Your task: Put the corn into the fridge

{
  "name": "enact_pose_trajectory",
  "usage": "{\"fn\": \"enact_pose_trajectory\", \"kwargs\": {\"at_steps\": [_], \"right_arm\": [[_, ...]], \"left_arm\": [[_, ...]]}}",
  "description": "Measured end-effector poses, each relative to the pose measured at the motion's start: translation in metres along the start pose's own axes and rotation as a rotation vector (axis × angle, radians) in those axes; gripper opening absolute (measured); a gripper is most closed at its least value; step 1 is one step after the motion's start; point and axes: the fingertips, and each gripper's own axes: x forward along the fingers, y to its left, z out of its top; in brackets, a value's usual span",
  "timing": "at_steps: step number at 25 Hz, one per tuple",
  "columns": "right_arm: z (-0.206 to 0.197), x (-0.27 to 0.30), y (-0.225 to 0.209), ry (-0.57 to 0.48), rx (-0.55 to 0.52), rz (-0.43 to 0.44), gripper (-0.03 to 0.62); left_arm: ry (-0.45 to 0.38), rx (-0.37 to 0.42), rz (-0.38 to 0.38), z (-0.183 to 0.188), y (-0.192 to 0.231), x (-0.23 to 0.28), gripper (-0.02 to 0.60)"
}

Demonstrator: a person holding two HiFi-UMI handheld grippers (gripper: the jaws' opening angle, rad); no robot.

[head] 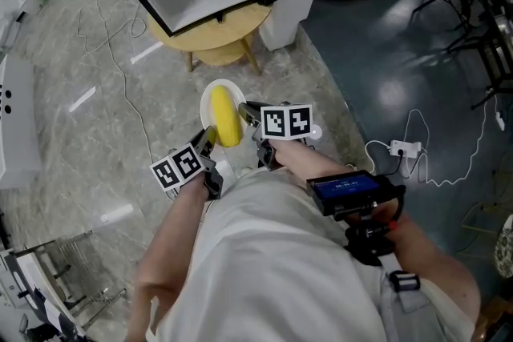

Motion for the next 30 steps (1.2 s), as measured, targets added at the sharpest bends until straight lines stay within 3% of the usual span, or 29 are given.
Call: {"fn": "enact_pose_trajectory", "kwargs": {"at_steps": [30], "right_arm": [[-0.009, -0.003, -0.012, 0.018, 0.034, -0.036, 0.044]], "left_arm": [[0.035, -0.005, -0.007, -0.010, 0.001, 0.007, 0.058]]}}
